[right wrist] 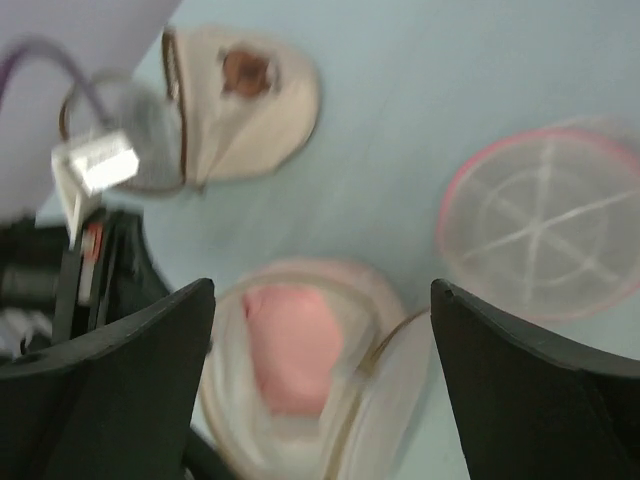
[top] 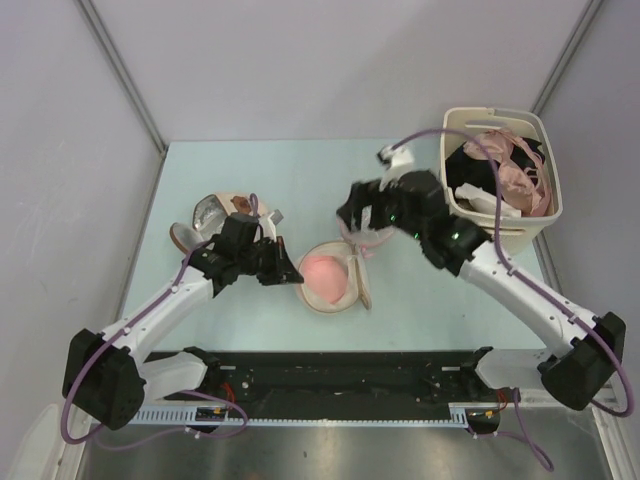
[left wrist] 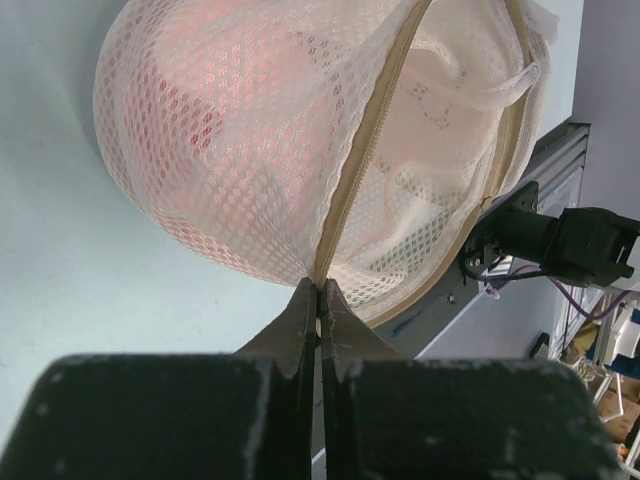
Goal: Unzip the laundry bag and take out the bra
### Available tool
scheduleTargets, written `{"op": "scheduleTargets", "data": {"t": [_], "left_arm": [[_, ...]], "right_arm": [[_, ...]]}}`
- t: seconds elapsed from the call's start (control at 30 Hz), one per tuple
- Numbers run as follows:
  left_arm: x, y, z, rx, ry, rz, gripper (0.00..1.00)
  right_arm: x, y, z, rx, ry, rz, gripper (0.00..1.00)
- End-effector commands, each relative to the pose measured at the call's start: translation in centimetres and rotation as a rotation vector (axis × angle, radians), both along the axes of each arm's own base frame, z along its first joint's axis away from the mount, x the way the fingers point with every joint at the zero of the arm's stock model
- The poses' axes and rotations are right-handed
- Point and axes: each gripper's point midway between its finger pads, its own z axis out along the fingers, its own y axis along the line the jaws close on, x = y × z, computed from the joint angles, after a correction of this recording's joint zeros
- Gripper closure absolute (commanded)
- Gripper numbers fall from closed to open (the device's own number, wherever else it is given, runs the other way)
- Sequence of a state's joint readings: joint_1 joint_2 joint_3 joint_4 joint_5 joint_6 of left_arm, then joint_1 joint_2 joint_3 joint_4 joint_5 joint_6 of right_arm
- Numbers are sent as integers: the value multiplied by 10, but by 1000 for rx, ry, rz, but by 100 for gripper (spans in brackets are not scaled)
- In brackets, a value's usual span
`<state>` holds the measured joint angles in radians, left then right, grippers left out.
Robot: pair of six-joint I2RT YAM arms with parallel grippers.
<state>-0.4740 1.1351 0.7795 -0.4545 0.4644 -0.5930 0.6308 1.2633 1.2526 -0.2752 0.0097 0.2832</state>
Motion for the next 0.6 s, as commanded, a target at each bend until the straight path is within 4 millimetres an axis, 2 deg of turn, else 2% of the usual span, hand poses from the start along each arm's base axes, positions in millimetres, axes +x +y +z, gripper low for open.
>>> {"op": "scheduleTargets", "data": {"t": [0.0,0.03,0.07,0.1,0.13,0.17,0.23,0.27,0.37,0.4,0.47,0.5,0.57], "left_arm": [[4,-5,17,-20,-76,-45,100],[4,-5,16,-21,-76,-42,100],[4,-5,16,-24,-76,-40,100],[4,-6,17,-30,-78,-39,100],[3,-6,17,-37,-71,-37,100],[4,-7,18,-41,-75,-37,100],[4,-7,18,-43,-70,-35,100],[4,-7,16,-39,-65,-34,100],[3,-7,17,-40,-66,-34,100],[3,-6,18,-41,-69,-30,100],[3,-6,18,-41,-67,-27,100],[2,-6,19,-43,-72,-27,100],[1,-6,18,-47,-68,-28,100]], "right_arm": [[-54,28,-18,52,29,53,22],[-58,30,-29,52,59,43,28],[-66,36,-52,24,100,47,35],[-69,40,-63,20,126,42,45],[-74,45,-70,30,155,41,49],[-80,52,-87,10,187,62,51],[-95,70,-95,19,210,107,60],[-98,77,-106,1,230,122,61],[-106,97,-115,-1,234,166,64],[-107,104,-125,-14,245,173,64],[-105,107,-136,-31,259,172,64],[-101,111,-152,-60,273,163,65],[-93,116,-167,-74,280,147,63]]}}
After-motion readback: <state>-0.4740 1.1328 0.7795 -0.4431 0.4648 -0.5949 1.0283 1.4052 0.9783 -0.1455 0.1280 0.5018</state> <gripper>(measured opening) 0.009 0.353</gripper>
